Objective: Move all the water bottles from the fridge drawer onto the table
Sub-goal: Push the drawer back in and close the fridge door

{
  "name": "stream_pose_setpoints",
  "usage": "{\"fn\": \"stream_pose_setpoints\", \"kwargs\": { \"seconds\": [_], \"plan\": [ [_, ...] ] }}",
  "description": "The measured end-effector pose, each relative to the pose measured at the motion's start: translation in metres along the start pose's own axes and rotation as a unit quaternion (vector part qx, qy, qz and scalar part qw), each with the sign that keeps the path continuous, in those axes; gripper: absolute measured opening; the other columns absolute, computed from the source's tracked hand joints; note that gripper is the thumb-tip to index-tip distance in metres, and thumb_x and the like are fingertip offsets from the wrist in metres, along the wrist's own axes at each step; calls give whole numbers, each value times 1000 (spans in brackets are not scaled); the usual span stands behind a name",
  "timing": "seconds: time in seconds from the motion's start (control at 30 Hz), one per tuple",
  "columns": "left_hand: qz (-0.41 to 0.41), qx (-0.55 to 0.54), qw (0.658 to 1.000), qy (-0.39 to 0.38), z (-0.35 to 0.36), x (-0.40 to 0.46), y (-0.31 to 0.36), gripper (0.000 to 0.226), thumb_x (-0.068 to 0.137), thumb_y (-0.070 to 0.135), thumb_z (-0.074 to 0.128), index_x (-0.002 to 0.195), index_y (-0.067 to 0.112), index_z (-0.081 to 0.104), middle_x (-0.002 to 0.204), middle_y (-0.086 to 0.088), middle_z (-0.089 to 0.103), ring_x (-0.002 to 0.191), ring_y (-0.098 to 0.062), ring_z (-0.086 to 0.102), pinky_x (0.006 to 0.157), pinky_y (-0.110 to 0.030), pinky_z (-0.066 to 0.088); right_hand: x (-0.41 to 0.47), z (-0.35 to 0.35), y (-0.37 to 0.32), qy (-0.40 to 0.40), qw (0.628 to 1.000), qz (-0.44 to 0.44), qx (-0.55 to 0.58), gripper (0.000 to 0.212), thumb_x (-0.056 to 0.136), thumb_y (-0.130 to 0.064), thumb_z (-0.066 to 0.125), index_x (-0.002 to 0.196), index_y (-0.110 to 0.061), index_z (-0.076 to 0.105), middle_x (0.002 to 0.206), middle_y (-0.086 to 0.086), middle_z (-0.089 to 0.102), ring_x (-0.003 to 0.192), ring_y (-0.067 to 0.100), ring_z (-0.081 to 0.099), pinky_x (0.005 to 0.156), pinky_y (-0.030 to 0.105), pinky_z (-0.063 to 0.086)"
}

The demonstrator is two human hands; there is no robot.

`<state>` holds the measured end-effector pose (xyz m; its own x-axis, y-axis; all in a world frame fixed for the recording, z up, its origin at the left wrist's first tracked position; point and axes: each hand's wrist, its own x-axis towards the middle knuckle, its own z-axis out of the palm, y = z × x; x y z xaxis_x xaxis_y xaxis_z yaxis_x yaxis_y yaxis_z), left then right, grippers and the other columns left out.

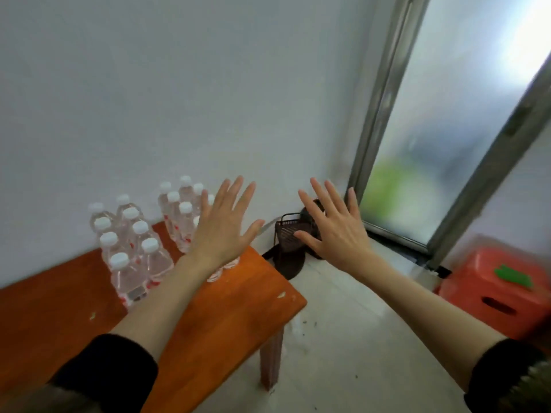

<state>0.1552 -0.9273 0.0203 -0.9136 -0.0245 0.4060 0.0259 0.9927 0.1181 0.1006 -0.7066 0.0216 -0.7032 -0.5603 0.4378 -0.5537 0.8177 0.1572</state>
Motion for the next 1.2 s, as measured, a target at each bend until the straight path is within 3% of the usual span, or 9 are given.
{"fn": "stream_pose_setpoints", "kwargs": {
  "seconds": [0.13, 0.23, 0.37, 0.57, 0.73, 0.83, 0.9, 1.1, 1.2],
  "plan": [
    [116, -26, 993, -3, 1, -9, 75, 75, 82, 63, 8, 148, 29, 3, 157, 4, -3, 145, -19, -8, 113, -50, -9, -85, -30, 46, -23, 991, 104, -76, 78, 81, -68, 25, 146, -26, 21, 155, 9, 23, 142, 32, 22, 109, 61, 13],
    [187, -47, 981, -21, 7, -27, 136, 75, 83, 63, 9, 148, 27, 8, 158, -1, 6, 146, -22, -2, 113, -53, -4, -155, -53, 72, -35, 978, 174, -112, 78, 80, -70, 25, 145, -28, 17, 155, 9, 23, 141, 33, 23, 108, 62, 14],
    [268, -70, 960, -37, 20, -51, 216, 71, 86, 60, 18, 147, 23, 18, 155, -6, 19, 144, -28, 13, 113, -58, 8, -242, -88, 103, -56, 954, 263, -135, 76, 79, -66, 30, 142, -25, 31, 151, 11, 33, 137, 36, 33, 103, 66, 23],
    [367, -95, 924, -41, 28, -76, 343, 69, 88, 57, 23, 145, 20, 26, 153, -8, 26, 142, -30, 21, 111, -60, 14, -361, -126, 157, -46, 920, 352, -169, 84, 79, -64, 52, 147, -25, 18, 155, 12, 22, 141, 36, 21, 106, 64, 7],
    [412, -132, 900, -58, 47, -96, 463, 69, 86, 58, 26, 145, 21, 28, 153, -7, 26, 142, -29, 22, 110, -58, 14, -444, -158, 215, -91, 882, 426, -178, 80, 79, -69, 22, 147, -26, 17, 154, 12, 23, 141, 34, 22, 106, 62, 8],
    [431, -146, 887, -76, 57, -112, 536, 70, 86, 58, 25, 145, 21, 28, 153, -7, 25, 142, -31, 20, 110, -59, 15, -497, -170, 258, -108, 866, 449, -192, 78, 83, -67, 35, 148, -26, 20, 156, 9, 16, 144, 32, 16, 108, 61, 7],
    [439, -153, 881, -83, 64, -125, 581, 70, 86, 58, 23, 146, 22, 25, 155, -6, 22, 144, -29, 15, 112, -56, 11, -531, -177, 282, -119, 857, 460, -201, 77, 82, -64, 42, 146, -25, 25, 154, 10, 24, 141, 33, 24, 107, 63, 16],
    [459, -162, 868, -95, 85, -149, 688, 75, 81, 63, 7, 148, 29, 7, 158, 0, 3, 143, -17, -9, 115, -48, -4, -610, -189, 339, -133, 832, 503, -191, 71, 84, -60, 38, 144, -23, 30, 152, 10, 30, 138, 35, 30, 105, 63, 20],
    [465, -174, 862, -104, 101, -151, 730, 74, 82, 62, 8, 148, 28, 9, 158, -1, 6, 140, -16, -12, 113, -46, -7, -636, -187, 367, -151, 817, 527, -180, 69, 85, -60, 27, 143, -24, 32, 151, 9, 32, 138, 33, 32, 105, 62, 22]
  ]
}}
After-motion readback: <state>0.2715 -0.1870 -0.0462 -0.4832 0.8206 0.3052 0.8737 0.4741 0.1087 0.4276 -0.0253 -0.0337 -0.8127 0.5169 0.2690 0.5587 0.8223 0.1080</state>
